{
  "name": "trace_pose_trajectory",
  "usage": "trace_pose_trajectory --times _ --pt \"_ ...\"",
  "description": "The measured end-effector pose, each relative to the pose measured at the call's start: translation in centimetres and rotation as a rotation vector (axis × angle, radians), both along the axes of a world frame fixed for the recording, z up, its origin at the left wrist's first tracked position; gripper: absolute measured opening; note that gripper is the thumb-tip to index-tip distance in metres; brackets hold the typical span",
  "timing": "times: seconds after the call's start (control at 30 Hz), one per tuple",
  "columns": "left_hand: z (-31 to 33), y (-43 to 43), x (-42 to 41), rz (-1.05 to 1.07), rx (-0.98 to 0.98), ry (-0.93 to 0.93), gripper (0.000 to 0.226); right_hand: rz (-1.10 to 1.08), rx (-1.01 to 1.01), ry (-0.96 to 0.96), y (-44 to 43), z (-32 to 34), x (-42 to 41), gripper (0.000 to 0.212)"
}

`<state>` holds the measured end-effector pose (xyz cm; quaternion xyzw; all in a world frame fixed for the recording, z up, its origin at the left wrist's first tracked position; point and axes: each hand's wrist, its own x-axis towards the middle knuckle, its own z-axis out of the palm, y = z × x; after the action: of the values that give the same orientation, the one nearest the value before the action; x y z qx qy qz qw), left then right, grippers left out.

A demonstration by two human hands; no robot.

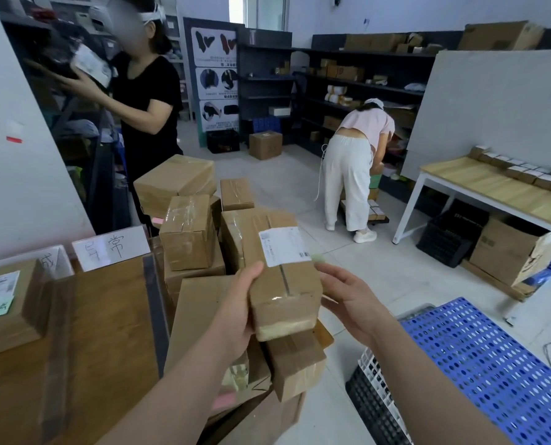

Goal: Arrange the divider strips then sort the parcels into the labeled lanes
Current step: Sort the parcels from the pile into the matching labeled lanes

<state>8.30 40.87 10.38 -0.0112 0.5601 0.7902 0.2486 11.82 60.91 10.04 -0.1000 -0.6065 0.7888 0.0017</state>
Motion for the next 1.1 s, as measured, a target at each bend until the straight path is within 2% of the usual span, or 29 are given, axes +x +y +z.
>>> trace_pose_trajectory --times 0.1,0.2,0.3,0.43,0.53,0.77,0.9,1.0,1.1 --pt "-0.1 -0.3 0.1 0.016 0.195 -0.041 0.053 0.128 0.105 -0.119 -0.5 -0.3 0.1 0.064" --pt "-0.5 -0.8 0.0 0.048 0.257 -0.074 0.044 0.169 -0.01 -0.125 -0.8 -0.5 0.1 0.058" --pt "-1.0 -1.6 -0.1 0.093 0.197 -0.077 0.035 0.145 -0.002 -0.072 -0.9 -0.3 0.3 0.057" --pt "-1.6 -2.3 0.4 0.152 -0.012 0.09 0.036 0.086 0.104 -0.015 -1.0 -0.2 0.6 0.052" --pt "-1.6 -2.1 0.7 0.169 -0.082 0.142 0.032 0.08 0.142 -0.002 -1.3 0.0 0.8 0.05" --pt "-0.5 -2.9 1.4 0.114 -0.067 0.191 0.055 0.087 0.178 0.044 -2.6 0.7 0.2 0.05" --pt "0.7 -4.8 1.5 0.196 -0.071 0.188 0.068 0.121 0.191 0.074 -4.9 1.9 -1.1 0.047" --pt "1.1 -7.5 1.5 0.318 -0.059 0.118 0.063 0.153 0.166 0.092 -7.7 2.8 -2.2 0.049" --pt "1.1 -11.0 1.7 0.412 -0.036 0.095 0.049 0.287 0.17 0.087 -11.3 3.7 -3.0 0.061"
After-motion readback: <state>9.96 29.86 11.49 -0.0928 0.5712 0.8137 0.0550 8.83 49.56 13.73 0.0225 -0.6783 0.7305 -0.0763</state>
